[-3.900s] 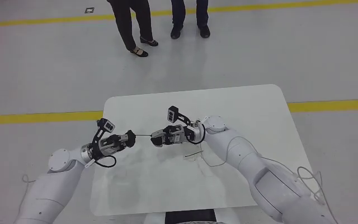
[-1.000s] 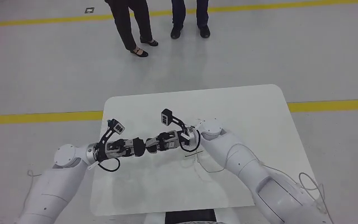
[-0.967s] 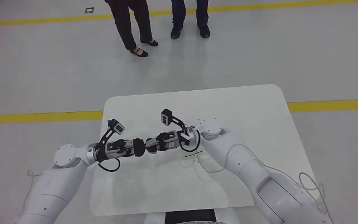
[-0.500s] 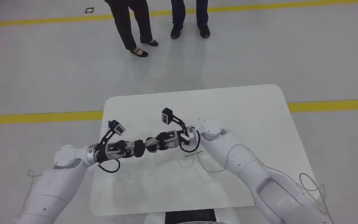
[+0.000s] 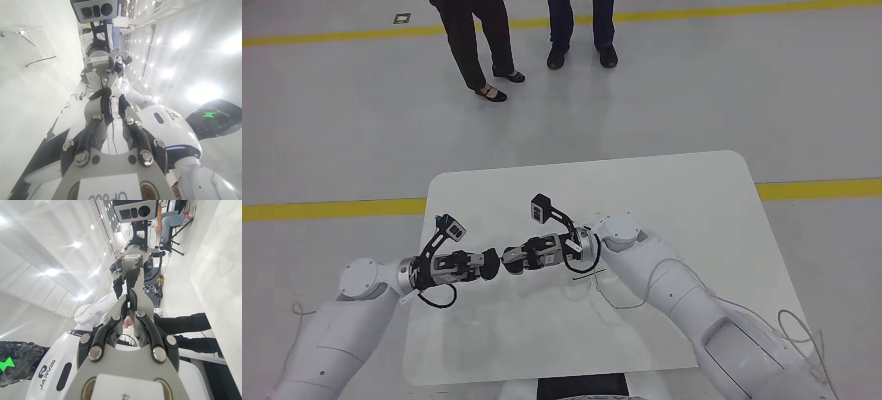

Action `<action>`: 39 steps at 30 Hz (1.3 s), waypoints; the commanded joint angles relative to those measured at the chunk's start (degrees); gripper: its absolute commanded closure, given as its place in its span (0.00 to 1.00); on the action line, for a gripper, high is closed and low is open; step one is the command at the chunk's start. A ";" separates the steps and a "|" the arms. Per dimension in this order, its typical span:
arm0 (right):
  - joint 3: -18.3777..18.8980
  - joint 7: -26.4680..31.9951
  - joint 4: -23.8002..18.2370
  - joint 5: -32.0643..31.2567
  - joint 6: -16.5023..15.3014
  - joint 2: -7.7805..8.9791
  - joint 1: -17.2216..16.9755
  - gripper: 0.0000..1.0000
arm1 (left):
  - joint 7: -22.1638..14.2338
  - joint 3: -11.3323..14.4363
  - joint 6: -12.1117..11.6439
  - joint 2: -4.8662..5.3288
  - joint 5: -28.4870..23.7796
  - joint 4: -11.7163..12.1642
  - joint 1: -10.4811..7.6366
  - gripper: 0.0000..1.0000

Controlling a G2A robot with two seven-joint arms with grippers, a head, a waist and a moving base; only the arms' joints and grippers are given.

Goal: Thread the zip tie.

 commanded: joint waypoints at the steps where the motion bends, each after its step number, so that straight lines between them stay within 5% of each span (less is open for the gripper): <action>1: 0.02 0.13 -0.01 0.03 0.03 0.01 -0.01 1.00 | 0.00 0.11 0.05 -0.03 -0.04 0.12 -0.10 0.89; 20: -0.08 1.03 -0.50 -0.12 -0.16 -0.05 0.21 1.00 | 0.00 0.77 0.52 -0.29 0.53 0.76 -1.09 0.91; 23: -0.13 0.93 -0.51 -0.21 -0.08 -0.06 0.19 1.00 | 0.00 0.85 0.47 -0.32 0.62 0.79 -1.13 1.00; 28: -0.14 0.83 -0.56 -0.23 0.02 -0.06 0.12 1.00 | 0.00 0.86 0.27 -0.29 0.99 0.97 -1.00 1.00; 29: -0.12 0.81 -0.57 -0.18 0.05 -0.06 0.09 0.97 | 0.00 0.82 0.21 -0.27 1.14 1.01 -0.97 1.00; 31: -0.06 0.73 -0.62 -0.06 0.10 -0.05 0.00 0.00 | 0.00 0.71 0.13 -0.23 1.04 1.08 -0.85 1.00; 39: 1.26 0.20 -1.82 -1.20 0.12 0.71 -0.32 0.00 | 0.00 0.08 -0.13 -0.02 0.80 0.83 -0.40 1.00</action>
